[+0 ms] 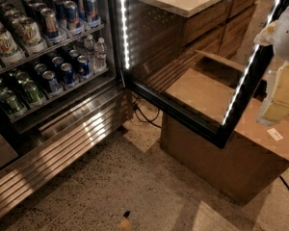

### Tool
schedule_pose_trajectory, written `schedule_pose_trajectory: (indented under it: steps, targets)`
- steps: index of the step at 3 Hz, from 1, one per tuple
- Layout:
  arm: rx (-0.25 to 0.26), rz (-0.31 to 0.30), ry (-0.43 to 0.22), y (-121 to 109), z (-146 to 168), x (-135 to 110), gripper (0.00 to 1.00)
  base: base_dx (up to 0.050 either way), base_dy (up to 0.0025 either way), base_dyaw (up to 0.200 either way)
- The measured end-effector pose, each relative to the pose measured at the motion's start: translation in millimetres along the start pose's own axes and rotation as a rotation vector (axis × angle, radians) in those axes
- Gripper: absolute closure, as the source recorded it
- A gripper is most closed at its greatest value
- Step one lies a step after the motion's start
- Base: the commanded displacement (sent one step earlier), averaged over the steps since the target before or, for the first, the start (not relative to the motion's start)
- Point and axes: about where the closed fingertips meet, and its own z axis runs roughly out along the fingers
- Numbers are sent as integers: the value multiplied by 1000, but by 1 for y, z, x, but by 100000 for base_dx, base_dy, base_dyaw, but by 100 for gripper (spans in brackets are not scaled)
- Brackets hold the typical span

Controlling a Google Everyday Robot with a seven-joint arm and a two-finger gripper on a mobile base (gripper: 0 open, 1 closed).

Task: Close right fridge door

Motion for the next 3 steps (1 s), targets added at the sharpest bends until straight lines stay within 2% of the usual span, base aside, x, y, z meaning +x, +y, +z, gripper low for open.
schedule_pose_trajectory:
  steps: [1, 2, 3]
  targets:
    - [0, 0, 0, 0, 0, 0, 0, 0, 0, -10206]
    - [0, 0, 0, 0, 0, 0, 0, -2, 2, -19224]
    - [0, 0, 0, 0, 0, 0, 0, 5003, -2, 33]
